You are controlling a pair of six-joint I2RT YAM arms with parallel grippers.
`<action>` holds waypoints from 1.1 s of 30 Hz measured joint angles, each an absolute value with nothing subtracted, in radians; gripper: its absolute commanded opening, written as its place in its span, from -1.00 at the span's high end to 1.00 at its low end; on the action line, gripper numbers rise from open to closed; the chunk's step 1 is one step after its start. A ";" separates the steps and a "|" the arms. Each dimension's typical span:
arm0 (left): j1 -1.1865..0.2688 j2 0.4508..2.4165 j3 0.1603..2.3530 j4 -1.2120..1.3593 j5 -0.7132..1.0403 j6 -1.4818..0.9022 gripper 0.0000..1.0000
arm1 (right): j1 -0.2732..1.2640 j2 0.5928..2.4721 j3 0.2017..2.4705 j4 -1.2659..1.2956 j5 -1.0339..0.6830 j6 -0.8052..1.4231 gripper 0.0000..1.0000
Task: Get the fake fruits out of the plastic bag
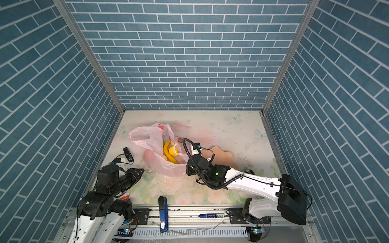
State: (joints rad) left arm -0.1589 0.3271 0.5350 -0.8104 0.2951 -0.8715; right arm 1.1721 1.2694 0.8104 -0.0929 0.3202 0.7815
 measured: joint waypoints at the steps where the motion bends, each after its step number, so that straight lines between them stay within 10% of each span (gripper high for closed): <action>1: -0.159 0.328 0.541 -0.811 0.300 -0.872 0.28 | 1.174 1.269 0.808 -0.092 0.322 0.785 1.00; 18: -0.179 0.852 1.015 -0.762 0.374 -0.651 -0.55 | 1.198 1.337 0.742 0.020 0.325 0.842 1.00; 33: -0.368 1.460 1.409 -0.889 0.073 -0.341 -0.84 | 1.200 1.320 0.698 0.046 0.339 0.853 1.00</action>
State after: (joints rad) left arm -0.3676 1.4605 1.4094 -0.8886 0.0731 -0.3412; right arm 1.1995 1.3197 0.6983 0.0463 0.3386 0.8532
